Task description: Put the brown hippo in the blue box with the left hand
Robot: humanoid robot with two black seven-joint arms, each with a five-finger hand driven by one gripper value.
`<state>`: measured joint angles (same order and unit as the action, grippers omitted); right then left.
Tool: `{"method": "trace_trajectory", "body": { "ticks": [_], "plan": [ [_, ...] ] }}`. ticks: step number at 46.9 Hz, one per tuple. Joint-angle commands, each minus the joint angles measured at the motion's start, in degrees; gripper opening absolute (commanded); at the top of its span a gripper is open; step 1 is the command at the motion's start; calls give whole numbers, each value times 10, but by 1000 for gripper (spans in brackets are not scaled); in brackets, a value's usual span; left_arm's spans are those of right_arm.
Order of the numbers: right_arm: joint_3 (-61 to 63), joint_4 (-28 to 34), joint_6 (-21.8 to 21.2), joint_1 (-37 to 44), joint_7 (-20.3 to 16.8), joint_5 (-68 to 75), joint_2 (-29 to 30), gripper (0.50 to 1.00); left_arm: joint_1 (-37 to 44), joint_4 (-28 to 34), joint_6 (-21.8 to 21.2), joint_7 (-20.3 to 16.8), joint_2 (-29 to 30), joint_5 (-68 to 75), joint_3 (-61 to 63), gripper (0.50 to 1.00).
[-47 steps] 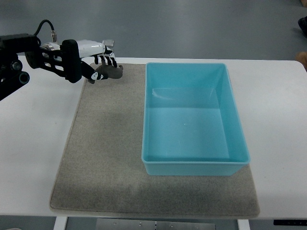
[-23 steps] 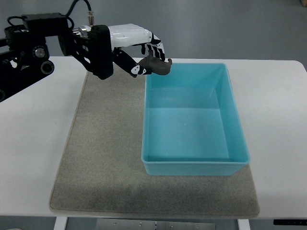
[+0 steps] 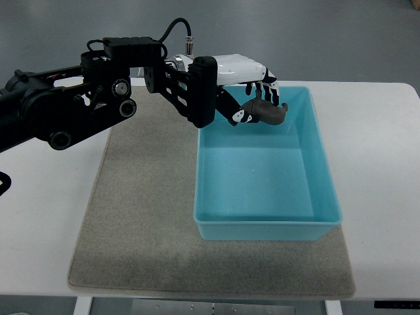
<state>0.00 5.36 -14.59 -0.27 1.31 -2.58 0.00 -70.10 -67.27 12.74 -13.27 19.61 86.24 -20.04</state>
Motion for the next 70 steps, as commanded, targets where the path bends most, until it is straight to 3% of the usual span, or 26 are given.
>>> {"method": "trace_trajectory", "body": {
  "ticks": [1, 9, 13, 14, 19, 30, 46, 53, 62, 70],
  "plan": [
    [0, 0, 0, 0, 0, 0, 0, 936, 2, 6, -3, 0, -12, 1, 5, 500],
    [0, 0, 0, 0, 0, -1, 0, 936, 5, 7, -6, 3, -24, 1, 7, 500],
    [0, 0, 0, 0, 0, -1, 0, 936, 8, 8, -10, 3, -24, 0, 9, 826],
    [0, 0, 0, 0, 0, -1, 0, 936, 9, 8, -11, 3, -24, 0, 9, 874],
    [0, 0, 0, 0, 0, 0, 0, 936, 11, 7, -11, 3, -24, -7, 9, 988],
    [0, 0, 0, 0, 0, 0, 0, 936, 12, 6, -11, 3, -16, -40, 6, 999],
    [0, 0, 0, 0, 0, 0, 0, 936, 11, 10, -11, 3, 65, -369, 7, 999],
    [0, 0, 0, 0, 0, -1, 0, 936, 13, 46, 4, 3, 97, -513, 7, 999],
    [0, 0, 0, 0, 0, -1, 0, 936, 36, 116, 80, 4, 124, -749, 5, 1000],
    [0, 0, 0, 0, 0, 0, 0, 936, 59, 143, 139, 6, 143, -828, 1, 1000]
  ]
}}
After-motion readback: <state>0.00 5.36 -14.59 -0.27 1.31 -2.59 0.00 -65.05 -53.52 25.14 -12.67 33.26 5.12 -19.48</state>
